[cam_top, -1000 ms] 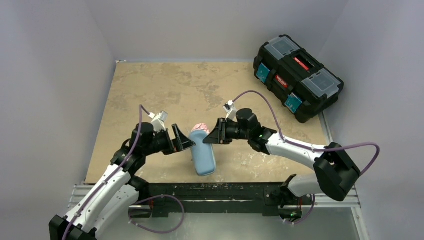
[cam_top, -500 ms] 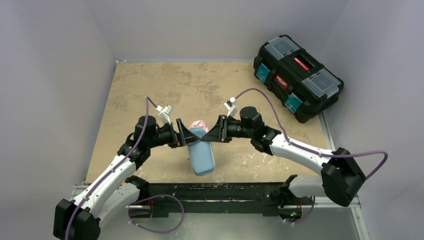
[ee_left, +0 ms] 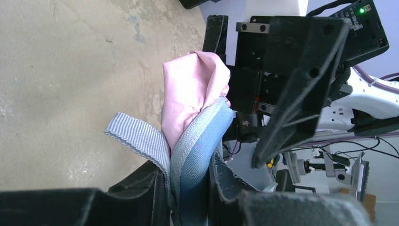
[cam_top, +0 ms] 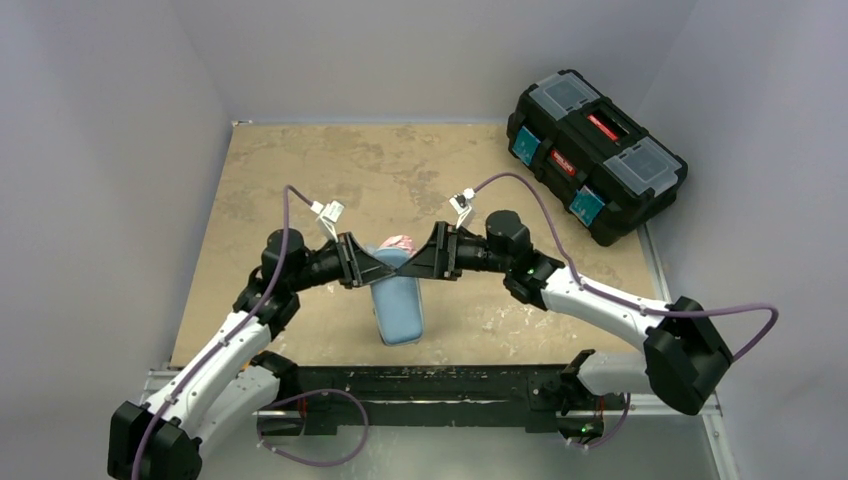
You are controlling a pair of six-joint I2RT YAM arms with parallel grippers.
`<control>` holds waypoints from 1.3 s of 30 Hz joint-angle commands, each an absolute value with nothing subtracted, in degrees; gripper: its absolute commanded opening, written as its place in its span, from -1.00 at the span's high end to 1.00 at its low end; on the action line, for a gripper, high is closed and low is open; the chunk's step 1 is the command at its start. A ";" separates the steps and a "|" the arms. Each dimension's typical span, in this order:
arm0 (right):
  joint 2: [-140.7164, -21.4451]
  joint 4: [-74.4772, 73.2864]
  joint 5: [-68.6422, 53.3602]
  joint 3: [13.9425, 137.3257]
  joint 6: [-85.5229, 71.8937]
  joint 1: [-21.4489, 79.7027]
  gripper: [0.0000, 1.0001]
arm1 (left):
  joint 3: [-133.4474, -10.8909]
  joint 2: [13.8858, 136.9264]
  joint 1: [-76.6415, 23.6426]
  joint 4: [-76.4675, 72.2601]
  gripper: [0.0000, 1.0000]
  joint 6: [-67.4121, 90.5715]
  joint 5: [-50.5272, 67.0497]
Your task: Put away the umbrella
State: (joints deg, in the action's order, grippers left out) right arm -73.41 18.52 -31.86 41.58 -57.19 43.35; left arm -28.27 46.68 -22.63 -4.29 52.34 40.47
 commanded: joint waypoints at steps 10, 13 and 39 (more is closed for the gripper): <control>-69.72 33.82 -38.69 39.46 -59.39 43.70 -0.98 | -34.58 41.87 -22.68 -5.55 1.00 56.55 42.42; -70.30 36.09 -40.08 38.70 -60.20 43.77 -0.98 | -35.51 41.44 -22.59 -6.74 1.00 58.02 42.85; -77.33 64.12 -47.42 36.83 -75.59 43.75 1.00 | -38.25 41.57 -22.59 -2.16 -0.16 55.62 41.78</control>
State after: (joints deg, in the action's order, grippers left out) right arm -79.96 56.31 -45.39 35.97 -73.36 43.09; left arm -35.05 41.52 -22.46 -2.33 57.41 40.69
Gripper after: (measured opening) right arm 0.355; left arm 0.444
